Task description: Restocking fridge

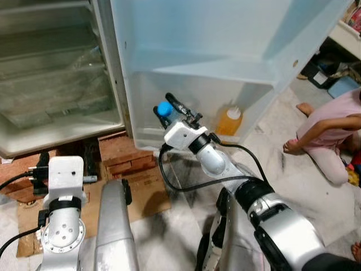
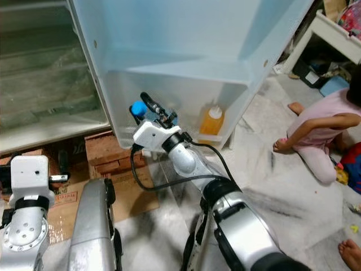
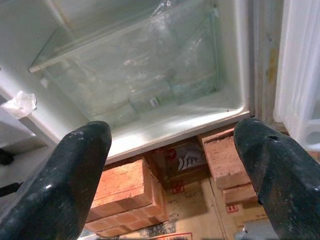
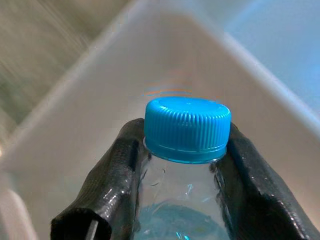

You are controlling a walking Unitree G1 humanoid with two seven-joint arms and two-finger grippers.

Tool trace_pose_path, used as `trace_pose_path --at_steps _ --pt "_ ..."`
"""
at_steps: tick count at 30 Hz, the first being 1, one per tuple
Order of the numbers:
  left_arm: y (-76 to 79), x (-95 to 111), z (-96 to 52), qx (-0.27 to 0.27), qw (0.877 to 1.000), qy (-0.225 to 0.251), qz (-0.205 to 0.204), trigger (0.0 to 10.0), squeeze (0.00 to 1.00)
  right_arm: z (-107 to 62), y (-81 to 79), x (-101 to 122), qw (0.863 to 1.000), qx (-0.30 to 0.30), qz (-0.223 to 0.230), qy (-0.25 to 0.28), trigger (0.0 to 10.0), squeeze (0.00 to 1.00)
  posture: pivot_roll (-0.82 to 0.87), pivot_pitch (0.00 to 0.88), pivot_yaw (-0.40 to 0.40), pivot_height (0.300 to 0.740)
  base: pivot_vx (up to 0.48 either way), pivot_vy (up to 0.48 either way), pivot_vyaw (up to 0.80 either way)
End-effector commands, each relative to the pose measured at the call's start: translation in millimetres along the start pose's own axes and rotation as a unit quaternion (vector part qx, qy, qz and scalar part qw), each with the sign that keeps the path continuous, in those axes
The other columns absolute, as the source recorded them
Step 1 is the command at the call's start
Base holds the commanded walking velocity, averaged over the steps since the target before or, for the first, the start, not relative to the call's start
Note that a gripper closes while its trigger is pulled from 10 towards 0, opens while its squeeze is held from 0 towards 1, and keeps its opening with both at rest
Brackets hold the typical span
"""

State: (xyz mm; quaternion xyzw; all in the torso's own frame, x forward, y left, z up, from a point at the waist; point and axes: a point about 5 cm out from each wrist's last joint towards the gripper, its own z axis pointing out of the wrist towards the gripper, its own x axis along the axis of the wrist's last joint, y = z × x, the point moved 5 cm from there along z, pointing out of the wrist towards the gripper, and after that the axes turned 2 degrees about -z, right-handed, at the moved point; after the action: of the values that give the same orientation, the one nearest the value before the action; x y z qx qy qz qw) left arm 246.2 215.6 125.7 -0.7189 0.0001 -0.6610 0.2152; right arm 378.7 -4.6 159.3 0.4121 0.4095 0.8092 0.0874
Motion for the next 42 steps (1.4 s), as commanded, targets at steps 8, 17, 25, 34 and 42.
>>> trace_pose_path --at_steps 8,17,25,34,42 --pt "-3.8 9 -15.1 -0.001 1.000 0.015 0.011 10.0 0.00 0.7 -1.4 0 1.000 -0.017 0.016 0.000 10.0 0.00 0.29 0.243 -0.098 0.471 0.000 0.000 0.00" --pt "1.2 12 -16.8 -0.012 1.000 0.014 0.011 10.0 0.00 -14.0 10.6 -49 0.965 -0.100 0.187 -0.154 10.0 0.00 0.29 0.259 -0.094 0.471 0.000 0.000 0.00" --pt "5.5 12 -14.3 -0.017 1.000 0.013 0.009 10.0 0.00 -43.6 26.8 -88 0.939 -0.147 0.202 -0.235 10.0 0.00 0.27 0.251 -0.096 0.471 0.000 0.000 0.00" --pt "9.9 11 -5.9 -0.021 1.000 0.014 0.008 10.0 0.00 -64.9 46.8 -112 0.916 -0.195 0.197 -0.288 10.0 0.00 0.26 0.224 -0.092 0.471 0.000 0.000 0.00" --pt "12.4 10 -0.6 -0.026 1.000 0.011 0.007 10.0 0.00 -79.0 51.5 -127 0.883 -0.238 0.236 -0.330 10.0 1.00 0.27 0.207 -0.085 0.471 0.000 0.000 0.00"
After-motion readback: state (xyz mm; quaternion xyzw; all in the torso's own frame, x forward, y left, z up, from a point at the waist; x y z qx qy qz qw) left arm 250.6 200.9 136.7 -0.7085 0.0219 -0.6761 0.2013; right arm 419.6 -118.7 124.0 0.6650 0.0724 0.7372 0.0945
